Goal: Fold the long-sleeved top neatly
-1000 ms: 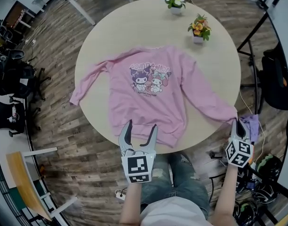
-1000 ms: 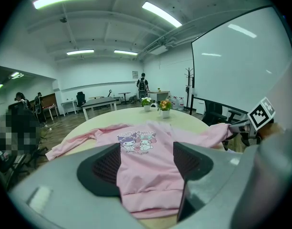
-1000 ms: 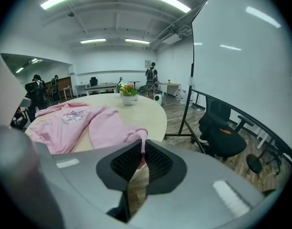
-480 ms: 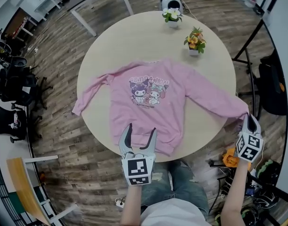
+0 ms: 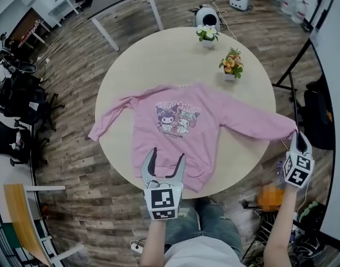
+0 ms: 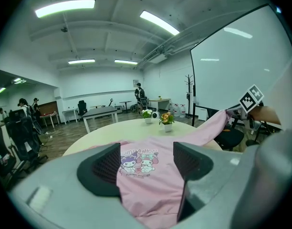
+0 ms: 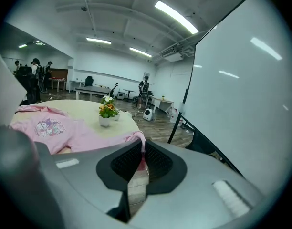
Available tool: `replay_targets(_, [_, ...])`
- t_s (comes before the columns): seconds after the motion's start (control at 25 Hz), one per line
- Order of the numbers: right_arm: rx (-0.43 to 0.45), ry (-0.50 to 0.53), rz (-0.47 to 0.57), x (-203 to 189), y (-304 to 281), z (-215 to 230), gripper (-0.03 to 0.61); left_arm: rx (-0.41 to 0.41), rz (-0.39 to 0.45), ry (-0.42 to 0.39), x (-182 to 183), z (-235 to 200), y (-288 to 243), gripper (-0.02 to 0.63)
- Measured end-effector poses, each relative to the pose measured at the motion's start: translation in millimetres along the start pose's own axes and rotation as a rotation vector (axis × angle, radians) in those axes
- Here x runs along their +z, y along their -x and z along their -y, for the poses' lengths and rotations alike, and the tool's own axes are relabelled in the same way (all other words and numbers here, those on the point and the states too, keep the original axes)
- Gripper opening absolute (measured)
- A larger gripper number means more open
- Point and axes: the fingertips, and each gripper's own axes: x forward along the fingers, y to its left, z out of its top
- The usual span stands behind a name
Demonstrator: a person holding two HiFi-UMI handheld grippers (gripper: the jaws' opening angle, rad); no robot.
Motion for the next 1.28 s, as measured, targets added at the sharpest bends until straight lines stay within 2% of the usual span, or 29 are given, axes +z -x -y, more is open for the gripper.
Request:
replay_targets(0.32, [0.071,0.005,0.109,61,-2,-35,0.043,0.064,0.039,0.029,10,-21,17,0.339])
replay_targets(0.72, [0.197,0.041,0.254,148,-6,-110,0.043,0.174,0.059,0.096,7,-67,42,0.339])
replay_targets(1.04, [0.295,0.089,0.304,184,-7,-179,0.043,0.233,0.064,0.129,-2,-108,56,0.339])
replay_targets(1.28, [0.34,0.124,0.313,205,-8,-230,0.043,0.228,0.076,0.141,1,-146,47,0.339])
